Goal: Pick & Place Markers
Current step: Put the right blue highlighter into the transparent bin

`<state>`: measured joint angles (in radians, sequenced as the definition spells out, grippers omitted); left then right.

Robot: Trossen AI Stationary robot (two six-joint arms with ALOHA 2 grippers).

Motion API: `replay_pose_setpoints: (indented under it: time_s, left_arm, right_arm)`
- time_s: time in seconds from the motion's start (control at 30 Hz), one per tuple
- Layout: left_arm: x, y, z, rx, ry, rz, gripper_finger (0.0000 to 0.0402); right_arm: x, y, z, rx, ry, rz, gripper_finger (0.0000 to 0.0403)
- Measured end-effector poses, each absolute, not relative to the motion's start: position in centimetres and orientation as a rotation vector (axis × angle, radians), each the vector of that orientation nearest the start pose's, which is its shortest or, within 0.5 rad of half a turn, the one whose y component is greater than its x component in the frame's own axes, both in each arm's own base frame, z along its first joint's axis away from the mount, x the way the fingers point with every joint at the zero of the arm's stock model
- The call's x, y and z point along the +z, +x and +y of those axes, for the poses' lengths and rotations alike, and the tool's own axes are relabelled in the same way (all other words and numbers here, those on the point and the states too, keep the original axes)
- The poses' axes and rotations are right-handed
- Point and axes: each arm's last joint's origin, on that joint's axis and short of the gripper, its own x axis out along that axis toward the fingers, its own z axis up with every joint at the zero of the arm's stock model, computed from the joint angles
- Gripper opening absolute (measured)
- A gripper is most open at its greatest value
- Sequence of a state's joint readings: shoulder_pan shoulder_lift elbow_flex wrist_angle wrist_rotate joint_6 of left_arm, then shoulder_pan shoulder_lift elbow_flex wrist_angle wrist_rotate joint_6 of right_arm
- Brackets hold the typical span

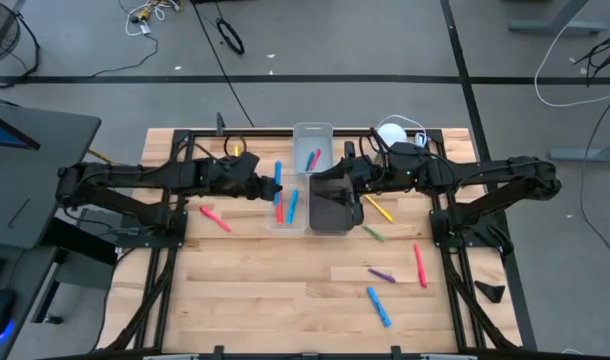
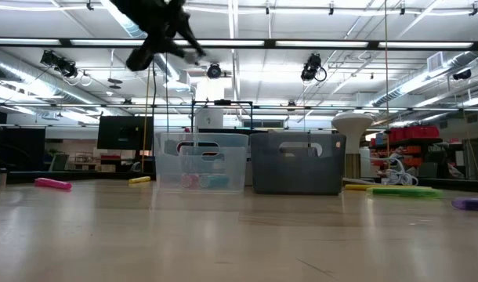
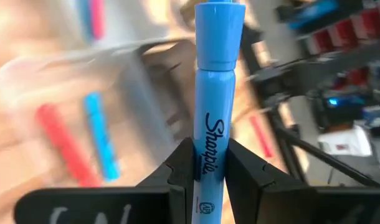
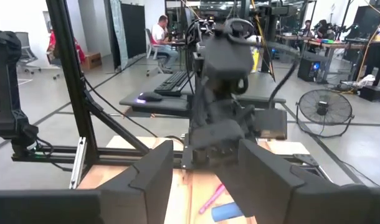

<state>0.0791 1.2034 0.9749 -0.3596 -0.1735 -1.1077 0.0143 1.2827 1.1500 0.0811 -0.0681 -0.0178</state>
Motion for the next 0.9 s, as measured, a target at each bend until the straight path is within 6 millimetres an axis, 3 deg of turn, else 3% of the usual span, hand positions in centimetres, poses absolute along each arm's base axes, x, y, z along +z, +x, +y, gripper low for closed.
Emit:
replay_pose_setpoints:
  time_s: [0.27,0.53,0.77,0.9]
  left_arm:
    - [27.3,25.5,4.0,0.676,-1.169,0.587,0.0066]
    - [25.8,28.8,6.0,0.770,-1.155,0.734,0.0066]
    - [25.7,32.0,8.1,0.850,-1.140,0.878,0.0066]
    - [26.0,32.8,8.6,0.914,-1.135,0.977,0.0066]
  right_arm:
    - [38.2,29.0,0.6,0.083,-0.017,0.034,0.0185]
    - [39.7,27.4,0.6,0.083,-0.056,-0.028,0.0185]
    - [41.0,25.8,0.6,0.082,-0.090,-0.088,0.0185]
    - [41.7,24.8,0.6,0.081,-0.091,-0.109,0.0185]
